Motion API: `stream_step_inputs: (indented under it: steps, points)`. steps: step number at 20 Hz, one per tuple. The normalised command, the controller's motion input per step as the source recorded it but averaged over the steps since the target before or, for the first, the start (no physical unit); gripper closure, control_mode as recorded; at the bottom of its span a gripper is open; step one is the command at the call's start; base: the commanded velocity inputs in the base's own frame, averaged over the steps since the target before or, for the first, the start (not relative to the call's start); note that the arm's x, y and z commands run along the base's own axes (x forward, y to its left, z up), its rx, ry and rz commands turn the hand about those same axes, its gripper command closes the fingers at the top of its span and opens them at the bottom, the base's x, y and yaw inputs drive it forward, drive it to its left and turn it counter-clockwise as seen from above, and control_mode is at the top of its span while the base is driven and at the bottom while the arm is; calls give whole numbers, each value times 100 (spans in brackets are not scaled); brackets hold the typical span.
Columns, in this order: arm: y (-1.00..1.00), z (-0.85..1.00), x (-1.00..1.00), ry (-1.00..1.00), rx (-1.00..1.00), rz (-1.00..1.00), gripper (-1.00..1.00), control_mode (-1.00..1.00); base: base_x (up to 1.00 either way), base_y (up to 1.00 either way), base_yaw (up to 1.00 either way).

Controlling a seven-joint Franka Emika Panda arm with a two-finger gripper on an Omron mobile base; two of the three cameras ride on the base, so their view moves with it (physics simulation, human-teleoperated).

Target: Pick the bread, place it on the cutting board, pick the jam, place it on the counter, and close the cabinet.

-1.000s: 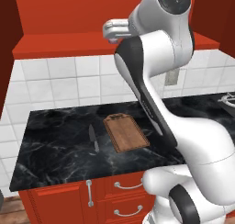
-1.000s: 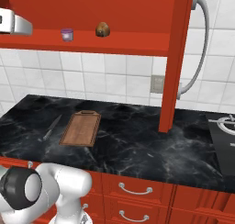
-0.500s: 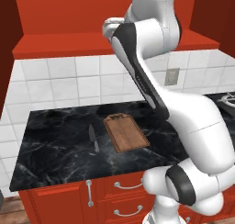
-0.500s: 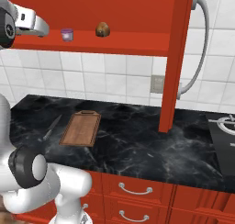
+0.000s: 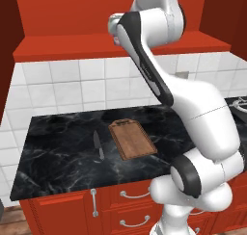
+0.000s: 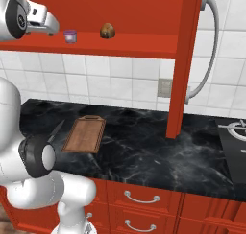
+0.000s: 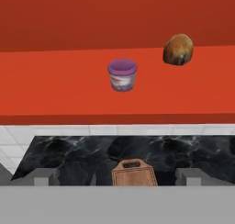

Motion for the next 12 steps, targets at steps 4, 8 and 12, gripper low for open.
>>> stream_step_inputs:
  steps: [4,8,12]
  points:
    - [0,-8,18,-6,0,0,-100,-100,0,0,0]
    - [0,-12,16,-5,0,0,-100,-100,0,0,0]
    - [0,-14,20,-3,0,0,-100,-100,0,0,0]
